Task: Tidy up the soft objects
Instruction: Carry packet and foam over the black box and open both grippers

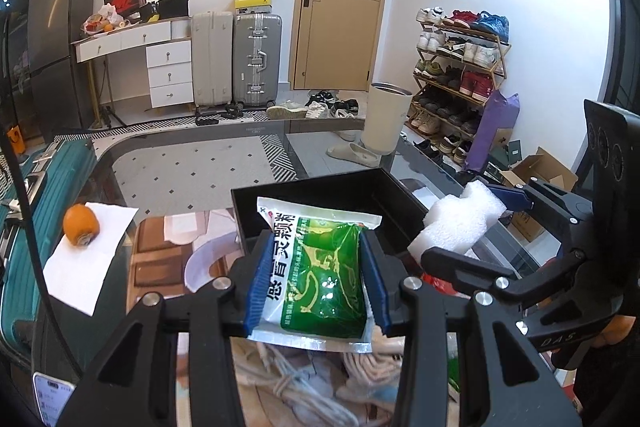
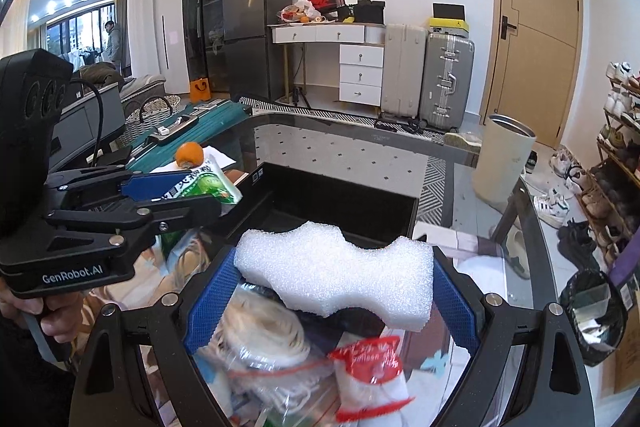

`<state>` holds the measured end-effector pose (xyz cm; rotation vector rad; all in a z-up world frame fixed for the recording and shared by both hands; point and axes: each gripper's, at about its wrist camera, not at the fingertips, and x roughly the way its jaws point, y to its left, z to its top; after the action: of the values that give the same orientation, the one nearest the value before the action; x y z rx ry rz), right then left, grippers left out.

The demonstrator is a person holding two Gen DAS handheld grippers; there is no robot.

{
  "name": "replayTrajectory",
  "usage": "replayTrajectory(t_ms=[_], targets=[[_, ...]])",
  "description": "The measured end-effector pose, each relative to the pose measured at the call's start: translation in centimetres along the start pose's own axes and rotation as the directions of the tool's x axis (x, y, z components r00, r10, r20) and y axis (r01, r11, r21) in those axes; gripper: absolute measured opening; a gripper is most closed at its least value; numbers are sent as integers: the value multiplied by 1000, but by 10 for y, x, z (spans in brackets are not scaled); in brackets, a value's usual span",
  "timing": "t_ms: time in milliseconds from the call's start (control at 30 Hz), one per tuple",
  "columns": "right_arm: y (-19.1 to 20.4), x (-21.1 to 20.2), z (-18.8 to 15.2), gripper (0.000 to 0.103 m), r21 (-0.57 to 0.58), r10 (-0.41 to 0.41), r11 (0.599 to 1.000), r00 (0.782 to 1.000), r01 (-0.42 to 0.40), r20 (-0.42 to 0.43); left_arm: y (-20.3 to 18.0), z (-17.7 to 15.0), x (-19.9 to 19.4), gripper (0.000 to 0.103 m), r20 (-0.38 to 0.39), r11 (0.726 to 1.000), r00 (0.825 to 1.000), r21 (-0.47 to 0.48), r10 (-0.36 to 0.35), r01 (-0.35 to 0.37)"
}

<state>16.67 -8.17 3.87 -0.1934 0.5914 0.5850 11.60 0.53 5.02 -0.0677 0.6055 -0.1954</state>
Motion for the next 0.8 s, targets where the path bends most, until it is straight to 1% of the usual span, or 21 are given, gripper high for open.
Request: replayTrajectory(t_ms=[167, 500, 800], targets=[[-5, 14, 8, 92, -13, 9, 1000, 1000, -9, -3, 1, 5, 17, 41, -18, 1000, 1000, -7, 1, -1], [-15, 36, 19, 92, -37, 24, 999, 999, -25, -27, 4, 15, 36, 41, -33, 1000, 999, -19, 3, -4], [-17, 53, 18, 92, -54, 35, 998, 998, -38, -57, 9, 17, 46, 41, -42, 1000, 999, -21, 1, -2]])
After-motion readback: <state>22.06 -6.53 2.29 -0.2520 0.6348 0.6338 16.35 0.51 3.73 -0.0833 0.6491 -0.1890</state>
